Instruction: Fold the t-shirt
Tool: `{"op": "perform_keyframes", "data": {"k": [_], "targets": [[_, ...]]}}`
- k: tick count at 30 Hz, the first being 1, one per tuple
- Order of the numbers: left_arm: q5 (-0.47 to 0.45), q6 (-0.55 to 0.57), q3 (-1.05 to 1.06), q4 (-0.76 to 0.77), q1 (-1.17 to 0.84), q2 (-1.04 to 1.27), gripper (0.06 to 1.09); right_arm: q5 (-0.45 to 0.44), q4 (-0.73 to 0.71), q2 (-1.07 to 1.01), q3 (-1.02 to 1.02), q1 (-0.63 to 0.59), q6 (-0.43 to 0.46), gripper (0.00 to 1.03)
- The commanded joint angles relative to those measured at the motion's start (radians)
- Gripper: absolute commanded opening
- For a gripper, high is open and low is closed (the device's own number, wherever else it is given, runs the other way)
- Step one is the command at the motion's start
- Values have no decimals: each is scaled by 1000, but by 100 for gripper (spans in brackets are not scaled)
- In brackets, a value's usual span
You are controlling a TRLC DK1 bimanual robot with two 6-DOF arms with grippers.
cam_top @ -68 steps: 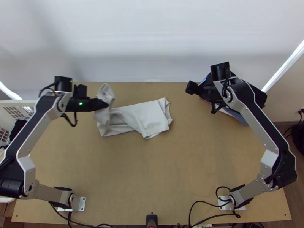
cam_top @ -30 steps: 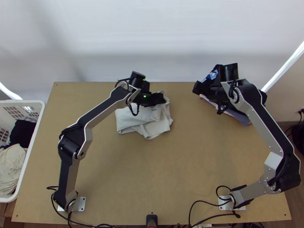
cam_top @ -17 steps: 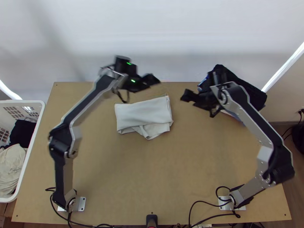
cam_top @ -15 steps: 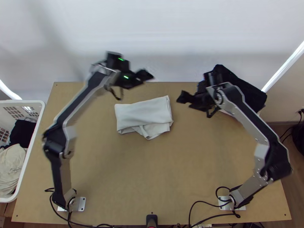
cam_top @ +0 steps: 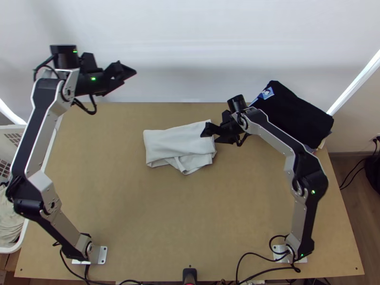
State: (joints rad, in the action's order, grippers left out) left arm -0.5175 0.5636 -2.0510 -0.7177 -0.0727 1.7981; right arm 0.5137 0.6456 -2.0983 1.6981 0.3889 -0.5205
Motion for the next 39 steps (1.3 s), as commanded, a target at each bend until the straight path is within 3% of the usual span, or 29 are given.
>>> {"op": "perform_keyframes", "data": {"k": [1,7,16,28,30,31,34,35,39], "targets": [[4,-18,40,-14,25,-52,105,19,-6,-69,61,-38,31,98],[22,-21,41,-25,51,-59,105,88,-1,-166,130,-85,34,98],[50,-19,29,-45,54,-65,105,212,45,-262,179,-44,37,98],[56,-19,40,-86,96,-120,105,223,54,-325,281,128,16,97],[56,-19,49,-86,102,-129,105,223,55,-327,302,131,-4,83],[56,-19,54,-86,103,-134,105,223,55,-325,308,130,-12,71],[56,-21,69,-86,108,-152,105,224,52,-296,331,105,-35,15],[56,-21,75,-86,108,-157,105,226,46,-278,333,93,-44,2],[56,-22,89,-86,116,-169,105,244,43,-170,333,41,-70,3]]}}
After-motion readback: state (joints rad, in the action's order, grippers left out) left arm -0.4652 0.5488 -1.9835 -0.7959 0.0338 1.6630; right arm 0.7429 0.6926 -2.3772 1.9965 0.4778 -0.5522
